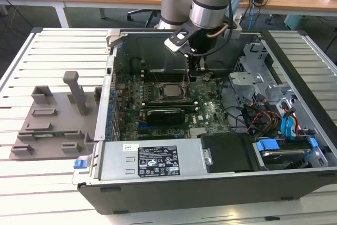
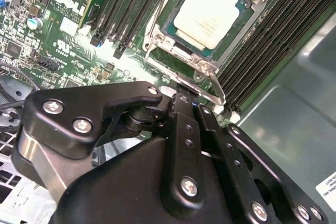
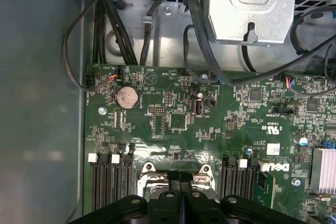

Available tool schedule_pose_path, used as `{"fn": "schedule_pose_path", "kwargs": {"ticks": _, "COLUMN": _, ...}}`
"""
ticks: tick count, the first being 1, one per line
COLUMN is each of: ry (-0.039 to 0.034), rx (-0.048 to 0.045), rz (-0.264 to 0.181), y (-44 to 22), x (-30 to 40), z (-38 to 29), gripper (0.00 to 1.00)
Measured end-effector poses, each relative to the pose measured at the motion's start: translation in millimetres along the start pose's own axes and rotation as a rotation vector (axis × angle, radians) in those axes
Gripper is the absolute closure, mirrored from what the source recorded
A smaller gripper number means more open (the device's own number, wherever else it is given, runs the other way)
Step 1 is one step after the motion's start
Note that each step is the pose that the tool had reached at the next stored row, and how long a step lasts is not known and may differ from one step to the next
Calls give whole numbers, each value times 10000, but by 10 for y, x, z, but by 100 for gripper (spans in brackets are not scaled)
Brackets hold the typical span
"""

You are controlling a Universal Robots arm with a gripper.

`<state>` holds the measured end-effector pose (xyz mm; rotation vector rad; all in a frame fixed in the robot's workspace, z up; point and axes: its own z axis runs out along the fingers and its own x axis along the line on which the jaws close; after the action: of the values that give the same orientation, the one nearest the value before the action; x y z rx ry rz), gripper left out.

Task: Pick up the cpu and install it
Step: 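Close the cpu cover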

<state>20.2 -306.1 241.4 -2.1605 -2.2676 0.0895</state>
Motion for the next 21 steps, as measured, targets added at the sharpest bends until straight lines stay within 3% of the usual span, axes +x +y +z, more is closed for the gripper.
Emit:
{"fn": "schedule_pose_path", "kwargs": {"ticks": 12, "ry": 0, "rx": 0, "rz": 0, "y": -87, "x": 4, "z": 5, "gripper": 89}}
{"fn": "schedule_pose_path", "kwargs": {"ticks": 16, "ry": 0, "rx": 0, "rz": 1, "y": -140, "x": 7, "z": 10, "gripper": 89}}
{"fn": "schedule_pose_path", "kwargs": {"ticks": 21, "ry": 0, "rx": 0, "rz": 0, "y": -257, "x": 13, "z": 25, "gripper": 89}}
